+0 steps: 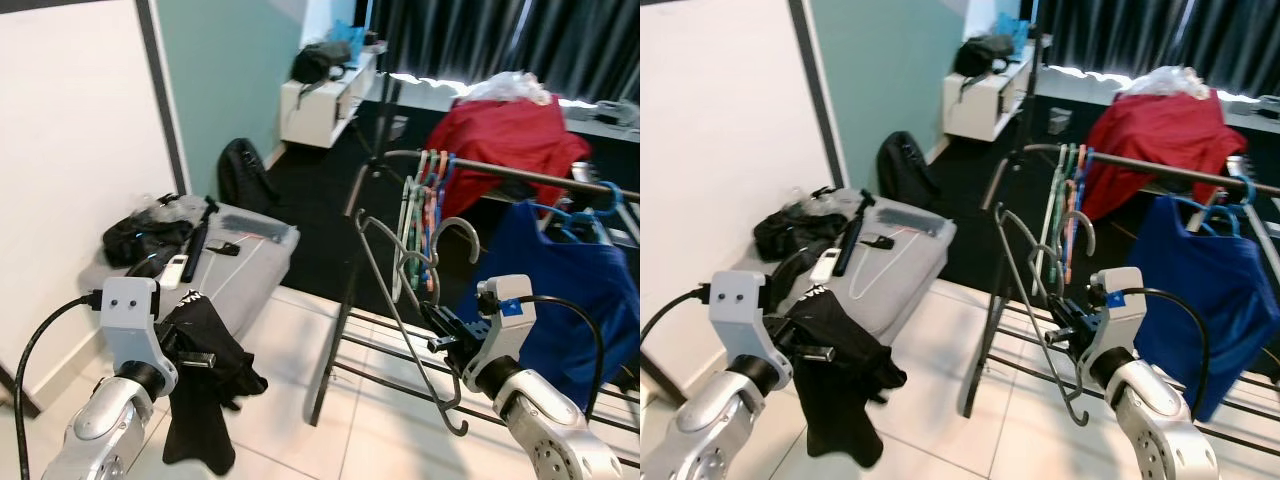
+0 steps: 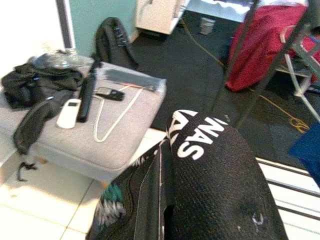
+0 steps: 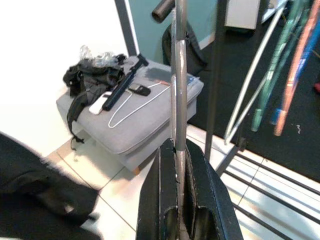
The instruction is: Hang hanger
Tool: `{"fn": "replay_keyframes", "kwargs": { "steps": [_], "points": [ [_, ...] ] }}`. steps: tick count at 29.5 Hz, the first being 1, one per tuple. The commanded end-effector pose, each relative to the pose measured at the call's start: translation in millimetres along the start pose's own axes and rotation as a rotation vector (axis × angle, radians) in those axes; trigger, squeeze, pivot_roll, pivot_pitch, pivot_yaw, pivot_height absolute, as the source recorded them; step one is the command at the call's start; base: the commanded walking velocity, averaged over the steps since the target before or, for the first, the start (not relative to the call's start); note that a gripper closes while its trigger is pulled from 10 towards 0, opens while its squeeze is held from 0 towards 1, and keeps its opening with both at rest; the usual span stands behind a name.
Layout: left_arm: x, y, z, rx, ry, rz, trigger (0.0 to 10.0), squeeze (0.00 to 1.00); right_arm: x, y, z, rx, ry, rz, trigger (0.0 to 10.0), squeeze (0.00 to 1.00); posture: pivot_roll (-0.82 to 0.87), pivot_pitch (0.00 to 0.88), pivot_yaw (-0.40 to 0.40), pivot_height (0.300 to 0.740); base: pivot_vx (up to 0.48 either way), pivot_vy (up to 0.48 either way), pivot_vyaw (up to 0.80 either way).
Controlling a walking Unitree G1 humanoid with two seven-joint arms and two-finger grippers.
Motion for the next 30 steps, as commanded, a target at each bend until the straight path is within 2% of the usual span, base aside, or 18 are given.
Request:
{"fn": "replay_keyframes", "kwargs": {
  "steps": [1, 30],
  "points": [
    [-1.5, -1, -0.9, -0.005, 0.008, 0.012, 10.0, 0.00, -1.0, -2, 3.9, 0.025, 0.025, 0.005, 10.0, 0.00, -0.03, 0.018, -0.082, 0.740, 0.000, 0.000, 0.69],
    [-1.4, -2, 2.5, -0.040, 0.030, 0.030, 10.0, 0.00, -1.1, -1, 16.1, 0.029, 0.106, 0.001, 10.0, 0.00, -0.03, 0.026, -0.072, 0.740, 0.000, 0.000, 0.69]
  ]
}}
Point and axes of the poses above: a point about 5 cm out from each wrist's last joint towards the gripper, its own x axis pointing back from the gripper into the wrist, its own y axis along the axis of the wrist's last joint, z = x × y, the point moved 6 cm from there along -x, pointing out of the wrist towards the gripper, and after that the axes turned 2 degrees about -x, right-handed, at the moved point
